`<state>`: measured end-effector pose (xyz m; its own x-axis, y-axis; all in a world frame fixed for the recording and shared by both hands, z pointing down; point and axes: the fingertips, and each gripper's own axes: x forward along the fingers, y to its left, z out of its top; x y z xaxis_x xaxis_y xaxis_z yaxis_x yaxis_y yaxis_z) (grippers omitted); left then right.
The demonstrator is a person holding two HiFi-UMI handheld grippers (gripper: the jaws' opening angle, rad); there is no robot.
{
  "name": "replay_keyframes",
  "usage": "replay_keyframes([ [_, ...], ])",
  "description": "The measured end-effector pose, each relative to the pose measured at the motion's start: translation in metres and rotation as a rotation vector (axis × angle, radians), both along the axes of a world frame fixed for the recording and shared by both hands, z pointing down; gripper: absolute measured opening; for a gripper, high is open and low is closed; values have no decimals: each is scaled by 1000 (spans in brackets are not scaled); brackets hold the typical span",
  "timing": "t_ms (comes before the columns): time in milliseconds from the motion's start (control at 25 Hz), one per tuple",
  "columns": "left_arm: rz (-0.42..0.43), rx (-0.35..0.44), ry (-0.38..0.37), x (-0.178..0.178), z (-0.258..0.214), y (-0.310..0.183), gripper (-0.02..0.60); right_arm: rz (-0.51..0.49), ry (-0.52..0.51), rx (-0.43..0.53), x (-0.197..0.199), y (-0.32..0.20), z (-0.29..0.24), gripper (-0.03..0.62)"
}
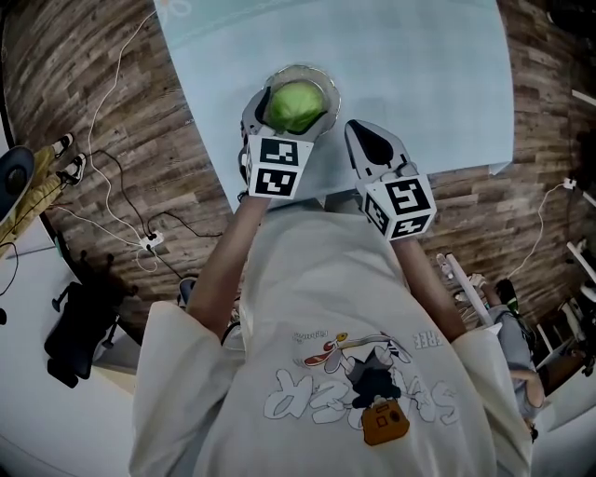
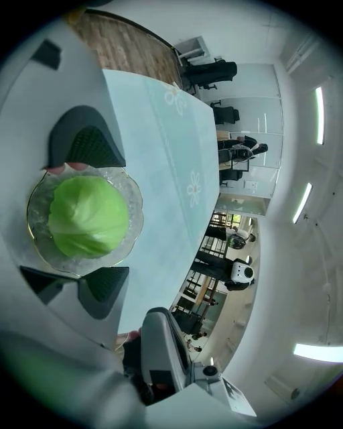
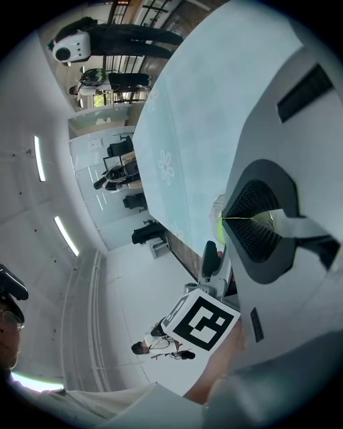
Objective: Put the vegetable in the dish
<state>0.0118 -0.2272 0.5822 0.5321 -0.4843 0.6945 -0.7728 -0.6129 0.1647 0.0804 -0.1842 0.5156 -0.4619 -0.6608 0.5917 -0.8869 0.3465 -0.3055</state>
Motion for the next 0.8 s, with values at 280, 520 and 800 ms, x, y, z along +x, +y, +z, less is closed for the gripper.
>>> replay_keyframes([
  [280,17,48,35,-5,-25,9,403,-30,17,28,-14,-2,-11,23],
  [520,2,145,32,-27,-54,13,236,-55,11,76,-24,-6,-27,23],
  [800,-47,175,23,-53,-85,36,69,-53,40,136,-35,1,-49,23],
])
